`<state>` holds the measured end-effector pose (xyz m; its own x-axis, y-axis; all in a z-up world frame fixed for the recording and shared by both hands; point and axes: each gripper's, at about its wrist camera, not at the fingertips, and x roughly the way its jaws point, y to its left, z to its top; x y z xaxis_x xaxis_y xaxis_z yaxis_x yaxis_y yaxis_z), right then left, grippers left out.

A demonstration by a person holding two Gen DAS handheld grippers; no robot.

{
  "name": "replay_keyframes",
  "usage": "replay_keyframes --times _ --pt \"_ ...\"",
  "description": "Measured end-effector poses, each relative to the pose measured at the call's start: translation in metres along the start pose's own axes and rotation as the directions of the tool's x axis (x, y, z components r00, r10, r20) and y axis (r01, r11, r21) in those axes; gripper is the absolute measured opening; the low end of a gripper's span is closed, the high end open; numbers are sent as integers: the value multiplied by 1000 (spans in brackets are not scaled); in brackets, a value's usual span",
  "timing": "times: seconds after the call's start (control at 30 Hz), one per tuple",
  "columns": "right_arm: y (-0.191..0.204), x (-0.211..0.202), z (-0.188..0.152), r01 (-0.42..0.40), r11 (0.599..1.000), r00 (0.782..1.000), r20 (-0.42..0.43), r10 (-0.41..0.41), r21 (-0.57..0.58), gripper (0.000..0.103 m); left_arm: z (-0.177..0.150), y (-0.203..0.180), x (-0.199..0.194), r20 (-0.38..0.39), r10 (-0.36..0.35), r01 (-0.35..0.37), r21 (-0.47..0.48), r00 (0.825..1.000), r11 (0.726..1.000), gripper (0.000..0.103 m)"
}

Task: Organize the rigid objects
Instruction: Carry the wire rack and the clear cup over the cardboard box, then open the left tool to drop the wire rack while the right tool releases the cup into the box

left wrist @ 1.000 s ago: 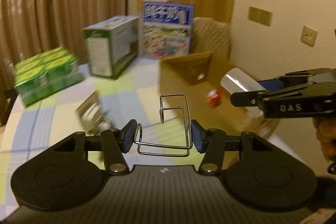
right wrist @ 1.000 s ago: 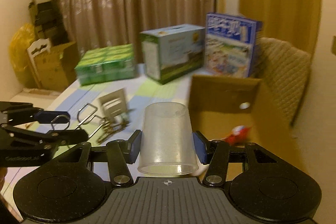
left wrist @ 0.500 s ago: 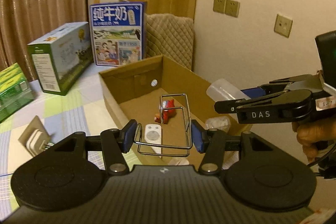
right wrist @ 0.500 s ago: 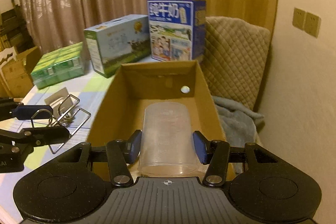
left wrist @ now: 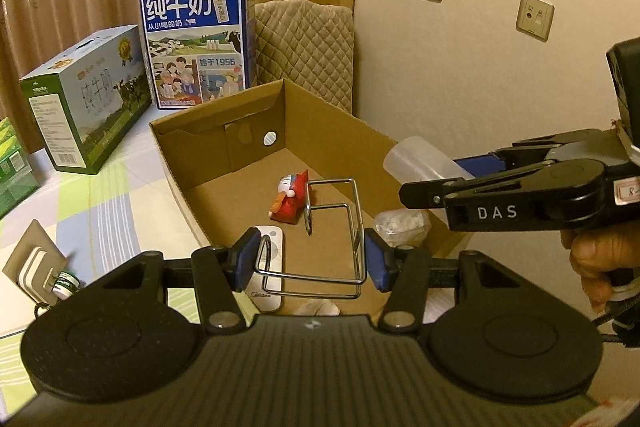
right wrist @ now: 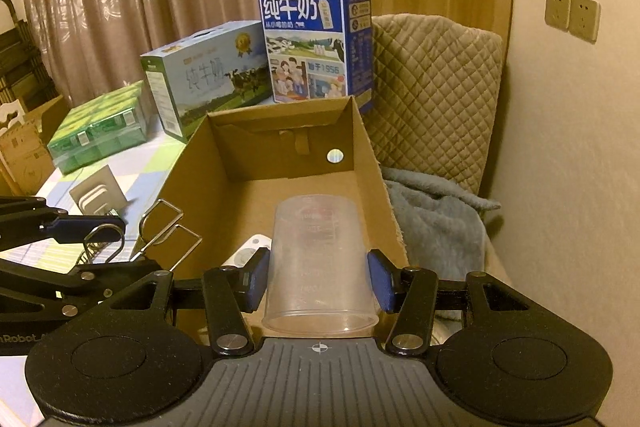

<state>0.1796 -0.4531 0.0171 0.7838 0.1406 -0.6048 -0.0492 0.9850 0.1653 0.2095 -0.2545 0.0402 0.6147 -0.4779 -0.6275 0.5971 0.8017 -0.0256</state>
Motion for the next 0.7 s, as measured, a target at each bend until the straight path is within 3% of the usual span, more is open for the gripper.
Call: replay_keyframes --times 0.7 --pt "-2 3 1 4 1000 1000 -2 -4 6 49 0 0 16 -41 -10 10 -6 999 1000 50"
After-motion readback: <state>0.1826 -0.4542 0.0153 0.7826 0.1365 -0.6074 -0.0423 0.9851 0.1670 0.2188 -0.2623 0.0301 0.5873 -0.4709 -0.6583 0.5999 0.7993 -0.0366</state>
